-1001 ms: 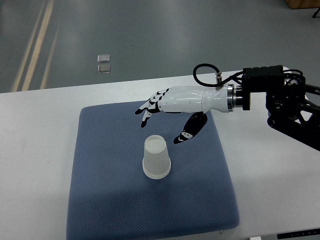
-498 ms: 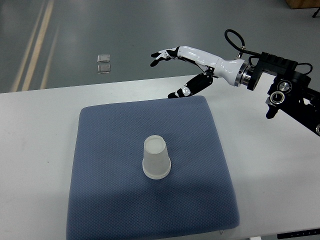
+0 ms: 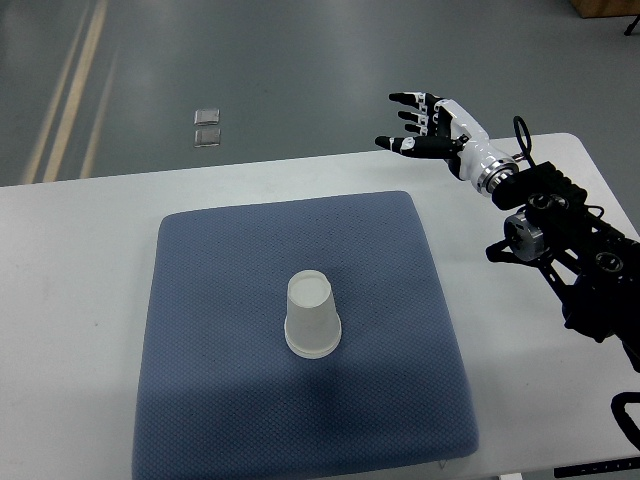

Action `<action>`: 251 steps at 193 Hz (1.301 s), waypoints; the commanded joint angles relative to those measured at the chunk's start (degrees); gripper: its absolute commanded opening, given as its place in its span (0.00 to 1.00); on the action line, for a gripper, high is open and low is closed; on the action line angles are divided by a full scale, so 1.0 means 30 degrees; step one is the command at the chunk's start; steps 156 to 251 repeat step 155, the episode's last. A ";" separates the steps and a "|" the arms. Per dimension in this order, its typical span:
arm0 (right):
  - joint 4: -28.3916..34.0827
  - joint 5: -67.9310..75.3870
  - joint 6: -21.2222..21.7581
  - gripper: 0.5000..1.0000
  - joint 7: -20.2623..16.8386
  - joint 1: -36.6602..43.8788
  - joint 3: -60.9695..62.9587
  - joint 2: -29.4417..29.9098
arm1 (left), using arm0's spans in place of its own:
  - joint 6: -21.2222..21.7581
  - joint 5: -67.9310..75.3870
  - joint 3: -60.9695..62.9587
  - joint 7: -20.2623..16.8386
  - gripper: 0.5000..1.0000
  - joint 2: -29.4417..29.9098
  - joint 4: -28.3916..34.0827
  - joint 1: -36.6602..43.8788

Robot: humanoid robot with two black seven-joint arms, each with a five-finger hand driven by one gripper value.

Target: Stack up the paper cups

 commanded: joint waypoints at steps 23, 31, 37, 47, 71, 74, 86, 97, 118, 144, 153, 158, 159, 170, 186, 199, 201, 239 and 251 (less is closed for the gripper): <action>-0.0341 0.3177 -0.2404 0.82 -0.0097 -0.0289 0.0152 0.0324 | 0.0012 0.0000 0.0000 -0.0002 1.00 0.0000 0.0000 0.0000; -0.0341 0.3646 -0.2932 0.82 -0.0068 -0.0318 0.0123 0.0354 | -0.0016 0.0000 0.0000 -0.0002 1.00 0.0000 0.0000 0.0000; -0.0341 0.3881 -0.3312 0.82 -0.0039 -0.0348 0.0094 0.0383 | -0.0017 0.0000 0.0000 -0.0002 1.00 0.0000 0.0000 0.0000; -0.0341 0.4028 -0.3840 0.82 0.0078 -0.0494 0.0064 0.0383 | 0.0013 0.0000 0.0000 -0.0002 1.00 0.0000 0.0000 0.0000; -0.0341 0.4028 -0.4485 0.83 0.0196 -0.0787 0.0094 0.0822 | 0.0013 0.0000 0.0000 -0.0002 1.00 0.0000 0.0000 0.0000; -0.0341 0.4028 -0.4485 0.83 0.0196 -0.0787 0.0094 0.0881 | 0.0013 0.0000 0.0000 -0.0002 1.00 0.0000 0.0000 0.0000; -0.0341 0.4028 -0.4368 0.83 0.0196 -0.0816 0.0065 0.0910 | 0.0013 0.0000 0.0000 -0.0002 1.00 0.0000 0.0000 0.0000; -0.0341 0.4028 -0.4310 0.83 0.0196 -0.0846 -0.0112 0.0910 | -0.0017 0.0000 0.0000 -0.0002 1.00 0.0000 0.0000 0.0000; -0.0311 0.4028 -0.4310 0.83 0.0196 -0.1051 -0.0229 0.0998 | -0.0017 0.0000 0.0000 -0.0002 1.00 0.0000 0.0000 0.0000; -0.0282 0.3999 -0.4280 0.83 0.0167 -0.1168 -0.0434 0.1086 | 0.0012 0.0000 0.0000 -0.0002 1.00 0.0000 0.0000 0.0000; -0.0282 0.3999 -0.4280 0.83 0.0196 -0.1197 -0.0522 0.1115 | 0.0013 0.0000 0.0000 -0.0002 1.00 0.0000 0.0000 0.0000; -0.0282 0.3999 -0.4280 0.83 0.0196 -0.1197 -0.0522 0.1115 | -0.0017 0.0000 0.0000 -0.0002 1.00 0.0000 0.0000 0.0000; -0.0282 0.3999 -0.4280 0.83 0.0196 -0.1197 -0.0522 0.1115 | -0.0017 0.0000 0.0000 -0.0002 1.00 0.0000 0.0000 0.0000; -0.0282 0.3999 -0.4280 0.83 0.0196 -0.1197 -0.0522 0.1115 | -0.0017 0.0000 0.0000 -0.0002 1.00 0.0000 0.0000 0.0000; -0.0282 0.3999 -0.4280 0.83 0.0196 -0.1197 -0.0522 0.1115 | -0.0017 0.0000 0.0000 -0.0002 1.00 0.0000 0.0000 0.0000; -0.0282 0.3999 -0.4280 0.83 0.0196 -0.1197 -0.0522 0.1115 | -0.0017 0.0000 0.0000 -0.0002 1.00 0.0000 0.0000 0.0000; -0.0282 0.3999 -0.4280 0.83 0.0196 -0.1197 -0.0522 0.1115 | -0.0017 0.0000 0.0000 -0.0002 1.00 0.0000 0.0000 0.0000; -0.0282 0.3999 -0.4280 0.83 0.0196 -0.1197 -0.0522 0.1115 | -0.0017 0.0000 0.0000 -0.0002 1.00 0.0000 0.0000 0.0000; -0.0282 0.3999 -0.4280 0.83 0.0196 -0.1197 -0.0522 0.1115 | -0.0017 0.0000 0.0000 -0.0002 1.00 0.0000 0.0000 0.0000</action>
